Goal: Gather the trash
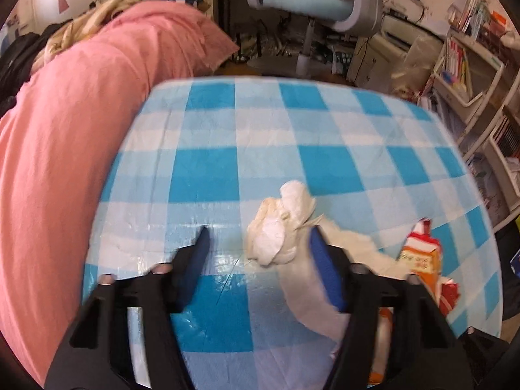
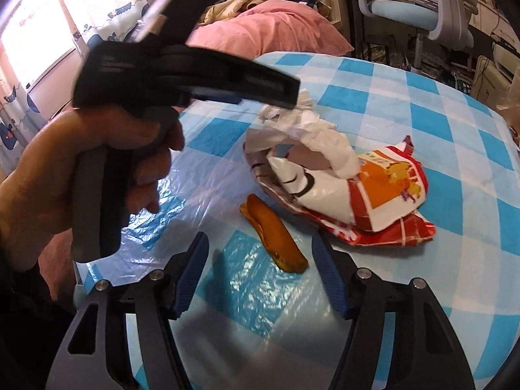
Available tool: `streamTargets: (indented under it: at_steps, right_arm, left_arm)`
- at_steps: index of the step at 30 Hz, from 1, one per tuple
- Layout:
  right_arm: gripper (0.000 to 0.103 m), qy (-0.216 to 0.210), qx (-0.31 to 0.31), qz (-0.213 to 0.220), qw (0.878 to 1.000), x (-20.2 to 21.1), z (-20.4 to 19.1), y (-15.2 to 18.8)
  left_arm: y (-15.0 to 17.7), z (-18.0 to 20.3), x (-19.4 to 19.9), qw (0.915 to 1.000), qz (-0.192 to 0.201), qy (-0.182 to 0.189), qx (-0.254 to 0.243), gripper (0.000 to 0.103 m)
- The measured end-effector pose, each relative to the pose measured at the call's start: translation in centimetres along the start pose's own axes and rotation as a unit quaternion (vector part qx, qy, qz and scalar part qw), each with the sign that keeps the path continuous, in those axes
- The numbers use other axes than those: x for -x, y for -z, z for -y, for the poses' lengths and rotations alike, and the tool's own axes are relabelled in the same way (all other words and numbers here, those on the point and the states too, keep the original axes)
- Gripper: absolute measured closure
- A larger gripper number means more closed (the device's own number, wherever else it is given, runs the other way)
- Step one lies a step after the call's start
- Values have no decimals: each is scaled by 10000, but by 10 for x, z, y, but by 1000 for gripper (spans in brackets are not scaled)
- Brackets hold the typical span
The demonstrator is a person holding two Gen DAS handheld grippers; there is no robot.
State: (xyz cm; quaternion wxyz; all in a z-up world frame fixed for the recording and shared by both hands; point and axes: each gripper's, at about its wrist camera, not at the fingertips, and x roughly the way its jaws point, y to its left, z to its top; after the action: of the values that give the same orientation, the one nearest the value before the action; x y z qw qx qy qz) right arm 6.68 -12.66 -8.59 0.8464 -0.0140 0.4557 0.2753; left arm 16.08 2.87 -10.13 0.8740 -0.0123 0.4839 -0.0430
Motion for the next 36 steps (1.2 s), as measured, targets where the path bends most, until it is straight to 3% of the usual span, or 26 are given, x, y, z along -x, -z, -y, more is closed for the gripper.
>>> streamTargets:
  at_steps: [4, 6, 14, 24, 26, 28, 31, 33, 36]
  right_arm:
    - [63, 23, 110, -69, 9999, 0, -5, 0]
    - [84, 19, 207, -151, 9997, 0, -10, 2]
    - [86, 2, 416, -323, 9986, 25, -17, 27]
    - [85, 230, 213, -393, 9987, 57, -2, 60]
    - [84, 268, 115, -379, 9989, 59, 1, 63]
    - [82, 242, 38, -389, 9989, 60, 1, 66]
    - [70, 239, 78, -378, 9990, 58, -3, 66]
    - [66, 240, 102, -375, 9990, 56, -5, 66]
    - [65, 224, 86, -371, 9990, 54, -5, 62]
  left_arm:
    - [0, -12, 3, 9998, -6, 42, 177, 83]
    - [0, -18, 9, 9994, 59, 89, 319, 86]
    - [24, -39, 55, 9986, 246, 168, 444, 88]
    - [93, -40, 92, 9984, -139, 450, 305, 88]
    - [97, -38, 94, 9988, -66, 401, 258, 81]
    - [93, -36, 97, 9995, 161, 235, 117, 60]
    - [73, -38, 98, 9978, 666, 10, -47, 45]
    - [57, -42, 91, 9963, 843, -144, -87, 42]
    - [38, -44, 69, 9966, 803, -105, -151, 42]
